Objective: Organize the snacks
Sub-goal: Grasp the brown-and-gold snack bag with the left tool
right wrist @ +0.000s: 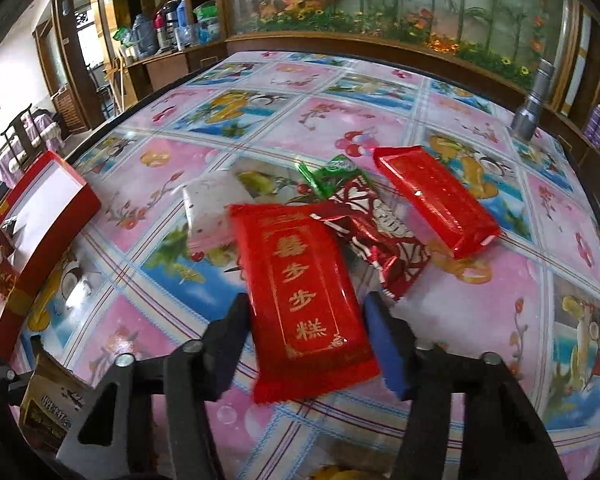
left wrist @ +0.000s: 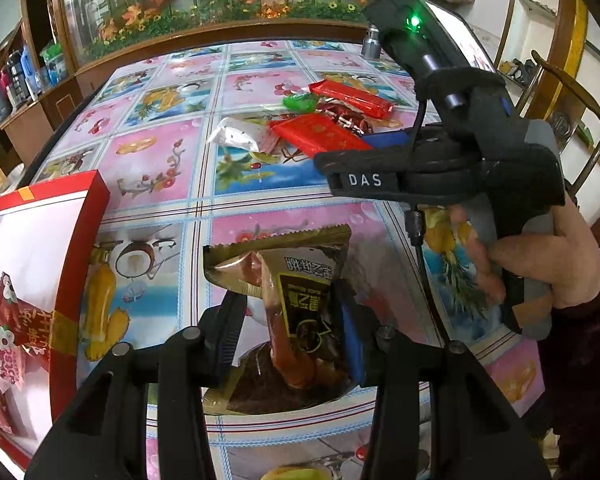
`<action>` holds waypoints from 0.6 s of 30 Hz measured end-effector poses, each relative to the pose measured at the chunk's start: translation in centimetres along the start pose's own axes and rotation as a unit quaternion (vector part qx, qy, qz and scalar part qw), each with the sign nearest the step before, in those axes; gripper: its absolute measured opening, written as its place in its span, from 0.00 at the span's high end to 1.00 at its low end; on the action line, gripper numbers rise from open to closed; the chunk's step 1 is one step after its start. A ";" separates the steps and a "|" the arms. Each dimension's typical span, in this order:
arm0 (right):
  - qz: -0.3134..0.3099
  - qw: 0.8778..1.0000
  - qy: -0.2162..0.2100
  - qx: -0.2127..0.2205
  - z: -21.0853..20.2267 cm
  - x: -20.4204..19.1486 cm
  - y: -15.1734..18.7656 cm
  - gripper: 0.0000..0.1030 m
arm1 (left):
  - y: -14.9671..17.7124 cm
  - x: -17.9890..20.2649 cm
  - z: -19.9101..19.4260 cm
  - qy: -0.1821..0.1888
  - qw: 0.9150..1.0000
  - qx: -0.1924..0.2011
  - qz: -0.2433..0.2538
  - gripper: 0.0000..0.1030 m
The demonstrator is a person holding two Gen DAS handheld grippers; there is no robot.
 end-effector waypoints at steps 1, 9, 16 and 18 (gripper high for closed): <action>0.001 1.000 -0.001 0.000 -0.1 0.1 0.0 0.48 | 0.0 0.1 0.0 -0.003 1.000 0.001 0.002 0.59; 0.001 1.000 0.000 0.001 -0.2 0.0 0.1 0.48 | 0.1 0.3 -0.2 -0.015 1.000 0.005 0.015 0.59; 0.004 1.000 0.005 -0.009 0.1 0.2 0.1 0.24 | 0.2 0.5 -0.4 -0.026 0.999 0.008 0.022 0.56; 0.007 1.000 0.007 -0.010 0.2 0.3 0.1 0.21 | 0.3 0.6 -0.4 -0.034 0.999 0.012 0.028 0.52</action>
Point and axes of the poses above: each gripper's, at about its wrist camera, not at the fingertips, and z roughly the way its jaws point, x to its right, y to its underside, the point moved 7 cm from there along z, roughly the way its jaws point, and after that the axes turned 2 degrees about y, right-handed, at the moved point
